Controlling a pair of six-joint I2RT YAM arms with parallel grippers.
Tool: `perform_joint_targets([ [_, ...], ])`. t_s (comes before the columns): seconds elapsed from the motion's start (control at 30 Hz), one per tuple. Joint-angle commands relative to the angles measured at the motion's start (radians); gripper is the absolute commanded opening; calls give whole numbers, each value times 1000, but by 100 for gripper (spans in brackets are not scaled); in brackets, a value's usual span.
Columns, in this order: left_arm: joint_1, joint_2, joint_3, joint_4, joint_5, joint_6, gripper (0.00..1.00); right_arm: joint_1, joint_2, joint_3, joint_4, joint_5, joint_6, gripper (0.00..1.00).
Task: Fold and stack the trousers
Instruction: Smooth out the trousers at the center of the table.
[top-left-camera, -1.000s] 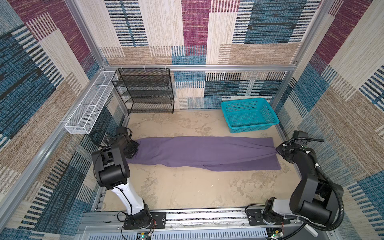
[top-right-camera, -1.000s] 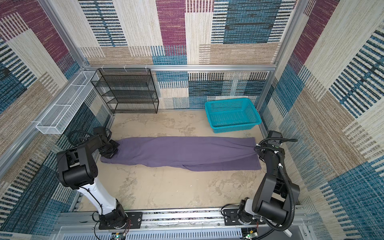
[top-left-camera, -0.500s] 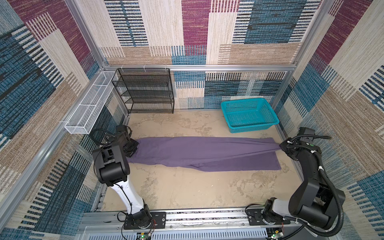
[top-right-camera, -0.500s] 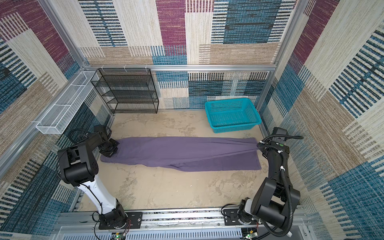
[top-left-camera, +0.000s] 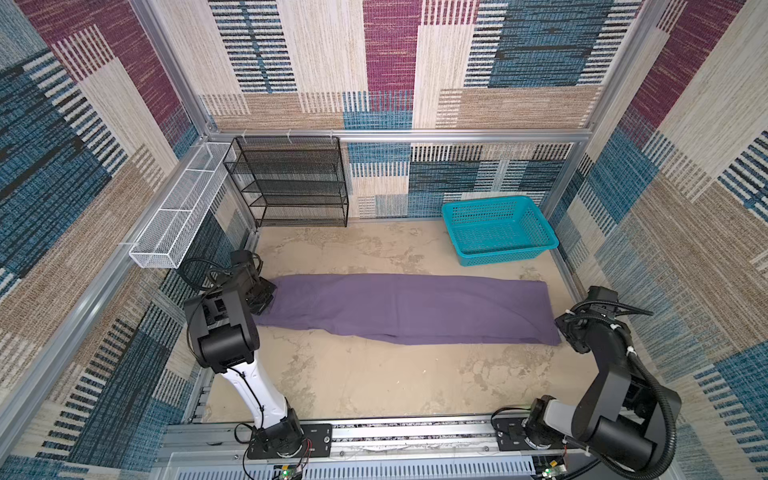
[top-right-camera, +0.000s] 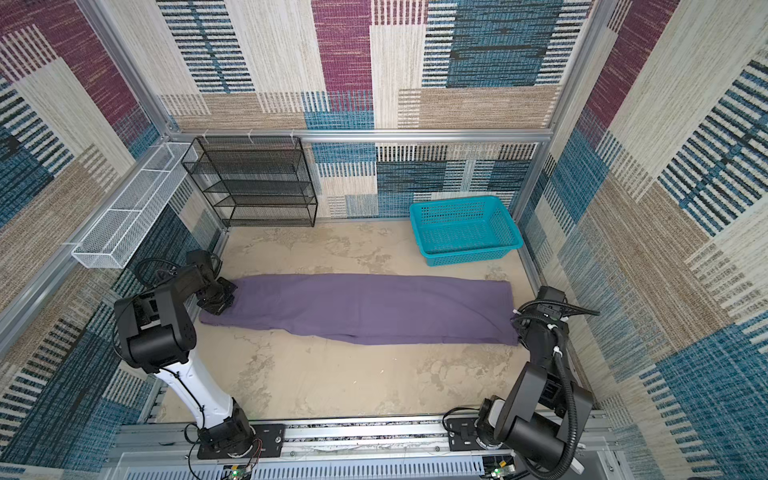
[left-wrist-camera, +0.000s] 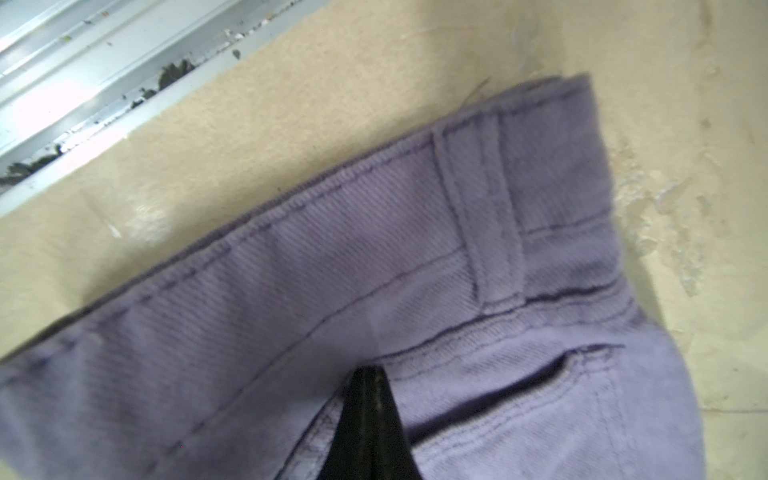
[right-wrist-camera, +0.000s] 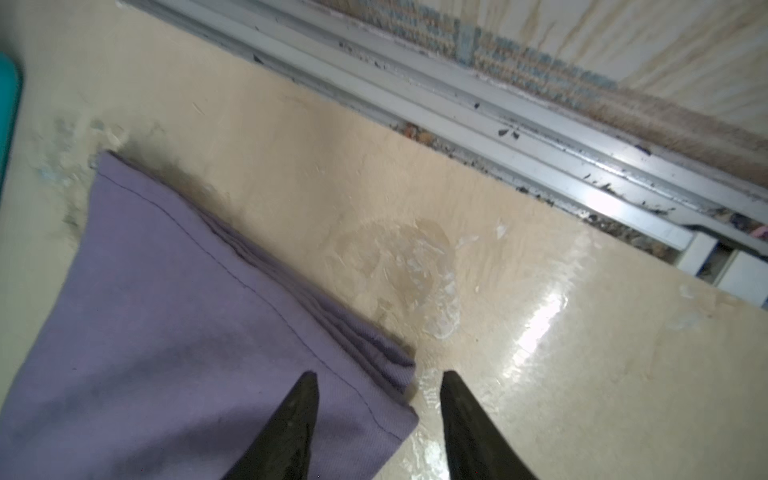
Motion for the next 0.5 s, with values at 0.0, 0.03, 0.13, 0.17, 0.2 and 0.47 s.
perform_joint_targets([
  [0.0, 3, -24, -11, -41, -69, 7, 0, 0, -40, 25, 29, 71, 8, 57],
  [0.03, 3, -36, -12, -43, -78, 10, 0, -1, -59, 31, 29, 75, 10, 58],
  [0.13, 1, -78, -5, -55, -82, 11, 0, 0, -129, 64, 42, 26, 2, 54],
  [0.17, -3, -93, 0, -60, -76, 12, 0, 2, -151, 75, 53, -11, -5, 47],
  [0.2, -13, -107, 6, -68, -74, 9, 0, 8, -166, 82, 62, -39, -17, 39],
  [0.47, -160, -270, 51, -153, -114, 0, 0, 204, -113, 25, 63, -35, -80, 36],
])
